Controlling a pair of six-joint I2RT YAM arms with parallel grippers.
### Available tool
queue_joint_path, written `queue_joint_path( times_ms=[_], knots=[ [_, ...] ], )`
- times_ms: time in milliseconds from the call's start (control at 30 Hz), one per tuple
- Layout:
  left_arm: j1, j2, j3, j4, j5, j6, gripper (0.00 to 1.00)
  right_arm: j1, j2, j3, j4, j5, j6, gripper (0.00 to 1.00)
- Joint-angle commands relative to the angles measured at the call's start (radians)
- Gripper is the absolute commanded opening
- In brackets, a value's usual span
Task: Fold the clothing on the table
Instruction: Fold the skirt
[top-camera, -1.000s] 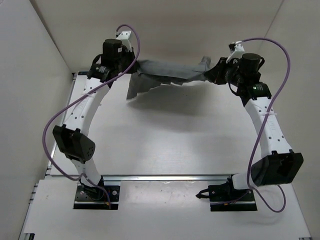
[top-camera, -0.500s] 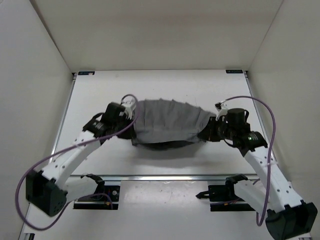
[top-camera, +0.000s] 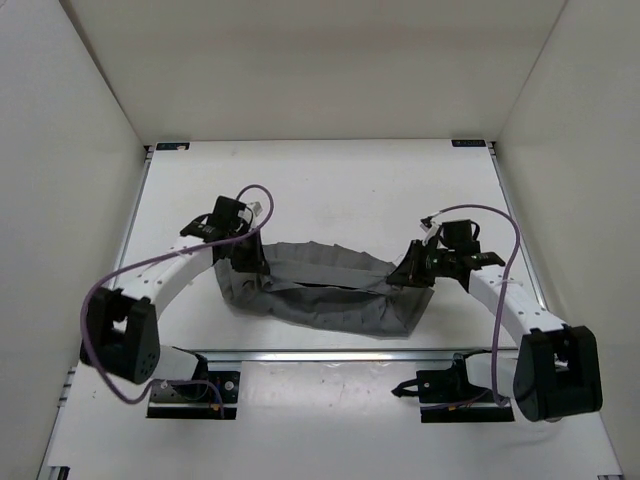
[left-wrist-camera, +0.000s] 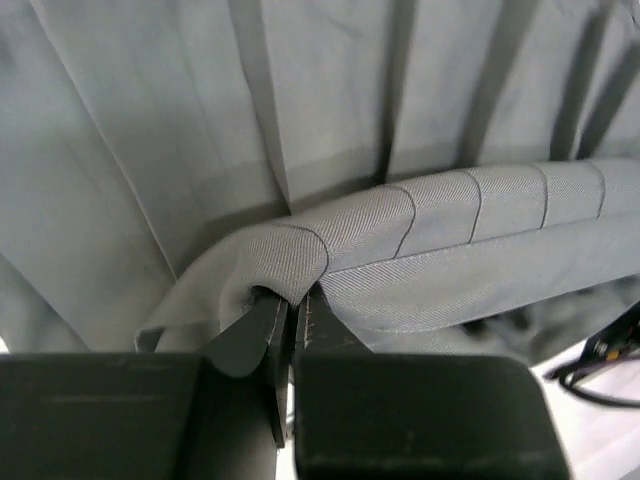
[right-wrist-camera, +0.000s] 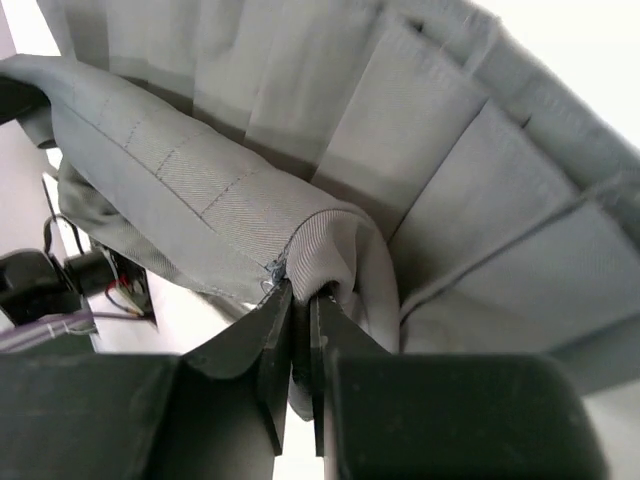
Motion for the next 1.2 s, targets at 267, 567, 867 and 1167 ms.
queue_joint_path(
  times_ms=[267, 567, 867, 1167],
  knots=[
    [0.062, 0.263, 0.348, 0.051, -0.048, 0.079, 0.98, -0.057, 0.119, 0.098, 0.24, -0.012, -0.004, 0.66],
    [0.025, 0.065, 0.268, 0.085, -0.107, 0.09, 0.57, -0.037, -0.075, 0.066, 0.004, 0.128, -0.057, 0.69],
    [-0.067, -0.018, -0.027, 0.216, -0.048, -0.051, 0.0, 0.081, -0.212, -0.129, 0.045, 0.151, 0.075, 0.34],
    [-0.007, 0.121, -0.009, 0.324, -0.008, -0.081, 0.0, 0.075, -0.215, -0.169, 0.089, 0.134, 0.087, 0.25]
  ],
)
